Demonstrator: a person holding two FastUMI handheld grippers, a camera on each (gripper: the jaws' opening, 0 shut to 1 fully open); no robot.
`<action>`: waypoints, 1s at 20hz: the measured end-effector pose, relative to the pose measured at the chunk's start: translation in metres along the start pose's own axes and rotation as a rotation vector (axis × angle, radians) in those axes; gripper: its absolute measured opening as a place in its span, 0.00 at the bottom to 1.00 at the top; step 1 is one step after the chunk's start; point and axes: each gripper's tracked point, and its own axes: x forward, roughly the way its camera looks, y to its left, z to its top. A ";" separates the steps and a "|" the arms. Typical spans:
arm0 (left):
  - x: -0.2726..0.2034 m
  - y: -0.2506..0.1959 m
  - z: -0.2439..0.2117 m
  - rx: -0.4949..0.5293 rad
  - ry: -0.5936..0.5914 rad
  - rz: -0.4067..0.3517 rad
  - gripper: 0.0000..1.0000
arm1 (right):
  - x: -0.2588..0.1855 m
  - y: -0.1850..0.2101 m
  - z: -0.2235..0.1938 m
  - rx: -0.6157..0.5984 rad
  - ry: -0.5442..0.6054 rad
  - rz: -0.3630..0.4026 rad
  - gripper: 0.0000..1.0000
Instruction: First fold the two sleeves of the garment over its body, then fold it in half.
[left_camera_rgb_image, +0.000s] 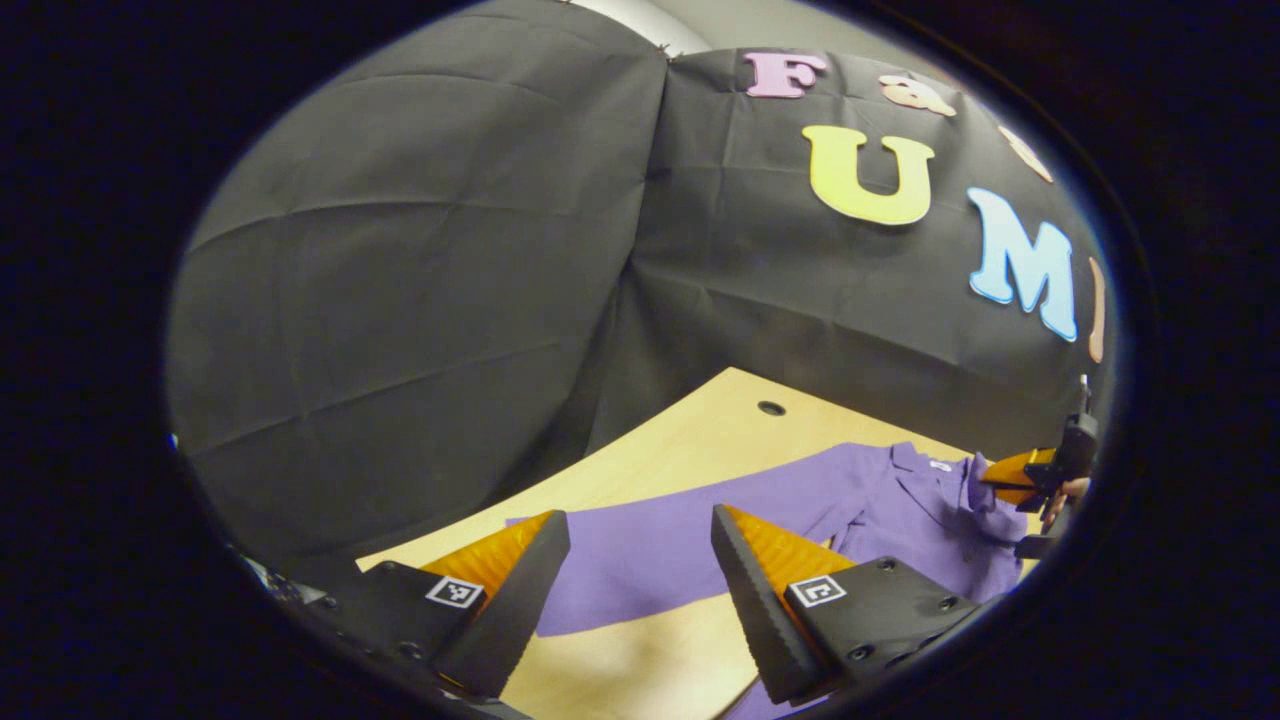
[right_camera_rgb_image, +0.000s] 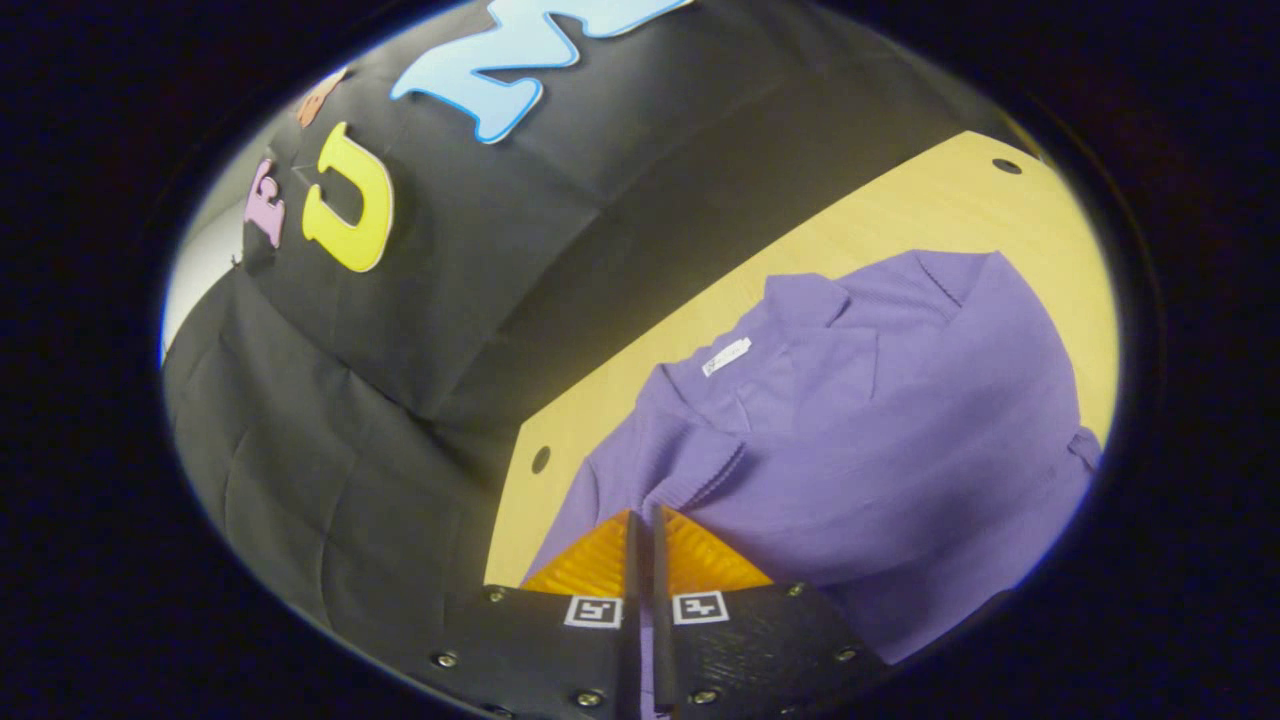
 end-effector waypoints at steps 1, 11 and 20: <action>0.000 0.000 -0.002 -0.002 0.003 0.002 0.93 | -0.001 0.002 0.000 0.003 0.000 0.006 0.08; -0.003 -0.008 -0.015 -0.048 0.013 0.028 0.92 | -0.045 0.021 0.011 -0.125 -0.070 -0.008 0.94; 0.017 0.042 -0.050 -0.095 0.124 0.236 0.95 | -0.130 0.024 0.021 -0.378 -0.145 -0.086 0.94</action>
